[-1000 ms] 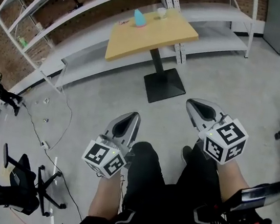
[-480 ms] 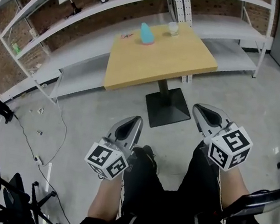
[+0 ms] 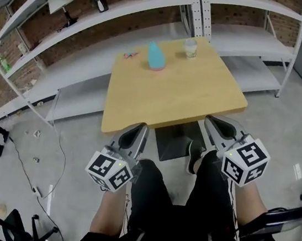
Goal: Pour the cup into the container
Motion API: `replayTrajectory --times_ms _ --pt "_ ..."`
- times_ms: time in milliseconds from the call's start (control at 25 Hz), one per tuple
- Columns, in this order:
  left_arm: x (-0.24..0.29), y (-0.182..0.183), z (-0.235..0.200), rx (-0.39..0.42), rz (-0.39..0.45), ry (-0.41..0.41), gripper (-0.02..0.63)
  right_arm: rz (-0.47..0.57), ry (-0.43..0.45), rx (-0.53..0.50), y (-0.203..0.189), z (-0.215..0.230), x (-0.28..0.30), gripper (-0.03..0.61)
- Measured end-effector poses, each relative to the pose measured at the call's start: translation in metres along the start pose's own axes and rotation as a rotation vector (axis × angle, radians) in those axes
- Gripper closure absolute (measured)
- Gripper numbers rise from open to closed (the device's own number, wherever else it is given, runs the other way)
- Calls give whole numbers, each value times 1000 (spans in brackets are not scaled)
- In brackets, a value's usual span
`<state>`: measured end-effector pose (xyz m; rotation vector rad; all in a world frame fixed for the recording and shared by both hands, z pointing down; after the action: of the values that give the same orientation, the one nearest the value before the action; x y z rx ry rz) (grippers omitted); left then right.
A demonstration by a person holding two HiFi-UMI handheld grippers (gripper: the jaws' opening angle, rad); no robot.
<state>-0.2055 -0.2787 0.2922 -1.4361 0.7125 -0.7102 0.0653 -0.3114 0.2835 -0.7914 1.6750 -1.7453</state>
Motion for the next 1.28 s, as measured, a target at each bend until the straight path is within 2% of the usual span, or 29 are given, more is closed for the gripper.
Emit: replayTrajectory --times_ms 120,240,400,680,840,1040,1160,1280 --pt "34 9 -32 11 7 -23 612 23 -8 3 8 26 38 575" --pt "62 15 -61 -16 19 -49 612 40 -21 2 14 52 75 575" --pt "95 25 -102 10 11 -59 612 57 -31 -22 28 82 124 575" --pt "139 30 -163 38 3 -100 612 35 -44 -40 38 118 198 575" --pt "168 32 -188 12 -1 -160 612 19 -44 -17 42 138 235 569" --pt "204 27 -208 49 -37 -245 612 -48 -40 -14 39 165 278 474" --pt "221 17 -216 68 -51 -309 612 -85 -60 -12 32 180 297 379" --pt "233 3 -222 68 -77 -351 612 -135 -76 -6 22 195 314 339"
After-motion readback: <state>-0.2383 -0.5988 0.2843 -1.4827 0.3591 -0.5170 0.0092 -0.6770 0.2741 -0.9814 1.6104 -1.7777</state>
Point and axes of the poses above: the fingertips, and each gripper's own axes: x forward along the fingers, z to its right, y out of its top, the point moved 8 cm from there along -x, backward along the fingers, and after that the axes turned 3 degrees about -y, right-handed, at the moved point
